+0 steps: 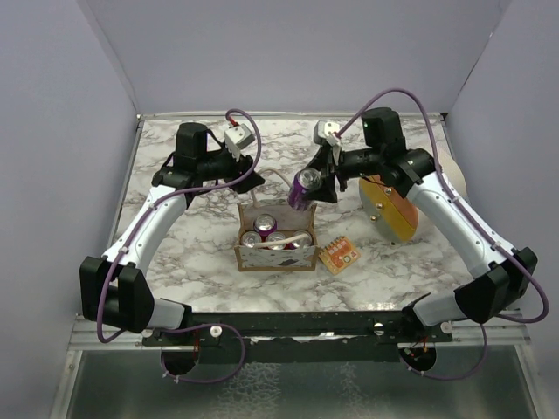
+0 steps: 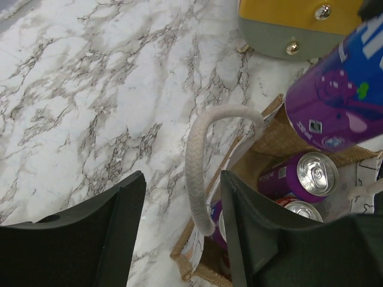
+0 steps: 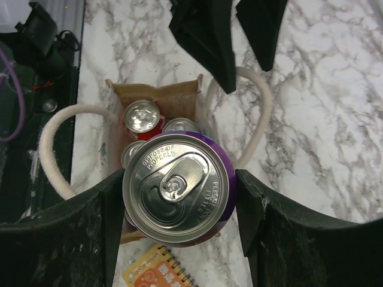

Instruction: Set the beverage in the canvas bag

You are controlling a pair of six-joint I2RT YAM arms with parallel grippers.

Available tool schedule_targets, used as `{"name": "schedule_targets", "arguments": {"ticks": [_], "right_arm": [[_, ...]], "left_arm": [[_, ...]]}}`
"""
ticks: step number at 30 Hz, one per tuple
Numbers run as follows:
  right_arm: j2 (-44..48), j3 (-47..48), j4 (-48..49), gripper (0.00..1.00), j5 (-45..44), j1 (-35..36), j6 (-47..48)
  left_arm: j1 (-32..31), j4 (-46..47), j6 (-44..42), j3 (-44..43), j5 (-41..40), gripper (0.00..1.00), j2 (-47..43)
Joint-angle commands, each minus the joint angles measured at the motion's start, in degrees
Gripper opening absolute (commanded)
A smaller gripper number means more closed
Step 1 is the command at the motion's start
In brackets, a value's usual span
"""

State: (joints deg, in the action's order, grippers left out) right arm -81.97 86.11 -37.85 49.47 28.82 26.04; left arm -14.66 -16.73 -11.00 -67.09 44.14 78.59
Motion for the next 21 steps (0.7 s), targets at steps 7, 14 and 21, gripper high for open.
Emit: {"name": "schedule_targets", "arguments": {"ticks": [7,14,21], "right_arm": [[-1.1,-5.3,9.5,0.2,5.0,5.0,1.7],[-4.7,-6.1,11.0,0.18,3.0,6.7,2.7],[-6.8,-7.4,11.6,0.17,0.3,7.0,4.4]], "left_arm": [[-0.1,3.3,1.7,0.8,2.5,0.35,0.4],[-0.2,2.8,1.4,0.5,2.9,0.14,1.0],[-0.1,2.9,1.0,0.7,2.5,0.0,0.7]]}}
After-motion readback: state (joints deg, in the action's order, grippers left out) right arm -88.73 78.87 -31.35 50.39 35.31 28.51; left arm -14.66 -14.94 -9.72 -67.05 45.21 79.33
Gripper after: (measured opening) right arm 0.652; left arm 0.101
